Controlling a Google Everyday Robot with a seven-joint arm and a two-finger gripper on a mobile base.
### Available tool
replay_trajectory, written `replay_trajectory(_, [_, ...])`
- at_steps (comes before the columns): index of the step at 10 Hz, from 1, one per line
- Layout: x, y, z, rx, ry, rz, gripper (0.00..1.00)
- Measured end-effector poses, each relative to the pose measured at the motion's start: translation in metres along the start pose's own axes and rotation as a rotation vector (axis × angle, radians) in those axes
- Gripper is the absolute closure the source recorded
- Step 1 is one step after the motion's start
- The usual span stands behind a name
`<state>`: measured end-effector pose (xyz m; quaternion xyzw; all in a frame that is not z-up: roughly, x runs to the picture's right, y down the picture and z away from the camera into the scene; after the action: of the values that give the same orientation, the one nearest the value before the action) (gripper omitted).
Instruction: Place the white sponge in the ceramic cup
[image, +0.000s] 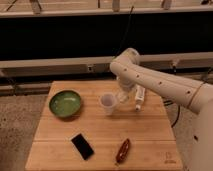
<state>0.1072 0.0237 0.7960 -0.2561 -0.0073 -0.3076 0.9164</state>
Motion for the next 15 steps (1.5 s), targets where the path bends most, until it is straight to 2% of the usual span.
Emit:
replay_trajectory(3, [-0.004, -0.002, -0.002, 0.0, 0.006, -0.035, 1.0])
replay_trajectory(15, [-0.023, -0.016, 0.0, 0.008, -0.029, -0.139, 1.0])
